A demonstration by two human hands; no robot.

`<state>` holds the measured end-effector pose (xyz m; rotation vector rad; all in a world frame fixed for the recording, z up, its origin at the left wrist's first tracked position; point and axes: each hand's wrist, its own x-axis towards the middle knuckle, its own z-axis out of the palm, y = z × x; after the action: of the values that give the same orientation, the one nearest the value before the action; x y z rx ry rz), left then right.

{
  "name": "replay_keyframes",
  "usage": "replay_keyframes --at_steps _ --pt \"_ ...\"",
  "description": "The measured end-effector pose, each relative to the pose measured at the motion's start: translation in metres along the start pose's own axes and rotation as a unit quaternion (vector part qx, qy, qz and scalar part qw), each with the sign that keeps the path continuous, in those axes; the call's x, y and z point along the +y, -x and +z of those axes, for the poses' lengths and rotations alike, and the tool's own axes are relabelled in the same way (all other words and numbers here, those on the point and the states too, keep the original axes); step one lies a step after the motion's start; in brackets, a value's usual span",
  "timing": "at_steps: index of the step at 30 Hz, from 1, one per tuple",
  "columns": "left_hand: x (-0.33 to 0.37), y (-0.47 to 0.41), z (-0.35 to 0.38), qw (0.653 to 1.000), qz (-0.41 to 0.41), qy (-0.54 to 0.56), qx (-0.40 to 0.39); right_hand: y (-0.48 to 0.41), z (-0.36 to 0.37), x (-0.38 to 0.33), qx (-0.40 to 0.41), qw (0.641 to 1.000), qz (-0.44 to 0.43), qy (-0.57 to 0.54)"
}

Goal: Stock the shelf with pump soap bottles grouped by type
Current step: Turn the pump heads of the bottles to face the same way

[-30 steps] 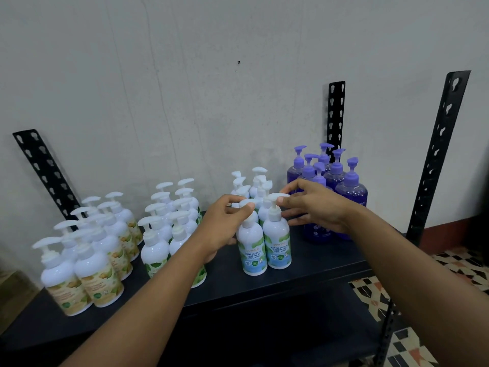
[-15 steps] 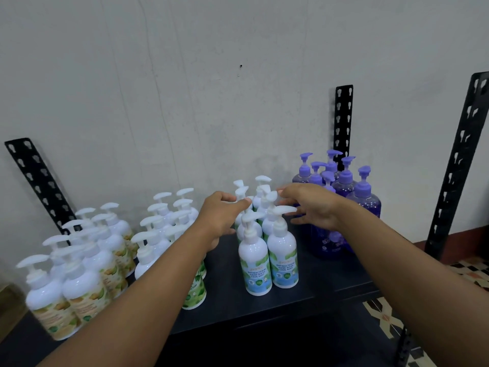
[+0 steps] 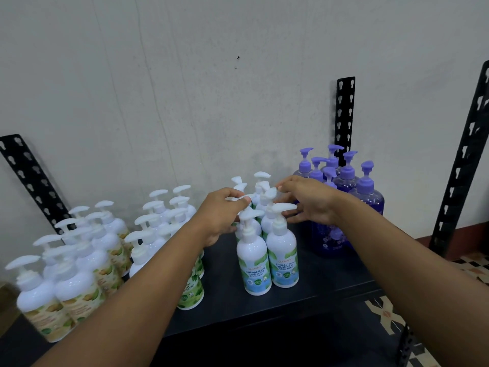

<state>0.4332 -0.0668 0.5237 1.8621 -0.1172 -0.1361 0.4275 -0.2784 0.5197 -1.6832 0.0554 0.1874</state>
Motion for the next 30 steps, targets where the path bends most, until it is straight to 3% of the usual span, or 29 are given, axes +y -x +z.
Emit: replay_keyframes --at_steps 19,27,30 --pt "-0.005 0.0 -0.001 1.0 0.004 0.008 -0.027 -0.004 0.0 0.002 0.02 0.999 0.01 -0.047" --pt "-0.004 0.0 -0.002 1.0 0.0 0.016 -0.021 -0.003 0.0 0.001 0.02 0.999 0.013 -0.045" --pt "0.002 -0.008 -0.006 1.0 -0.001 0.011 0.02 -0.011 -0.002 -0.004 0.045 0.999 -0.002 -0.022"
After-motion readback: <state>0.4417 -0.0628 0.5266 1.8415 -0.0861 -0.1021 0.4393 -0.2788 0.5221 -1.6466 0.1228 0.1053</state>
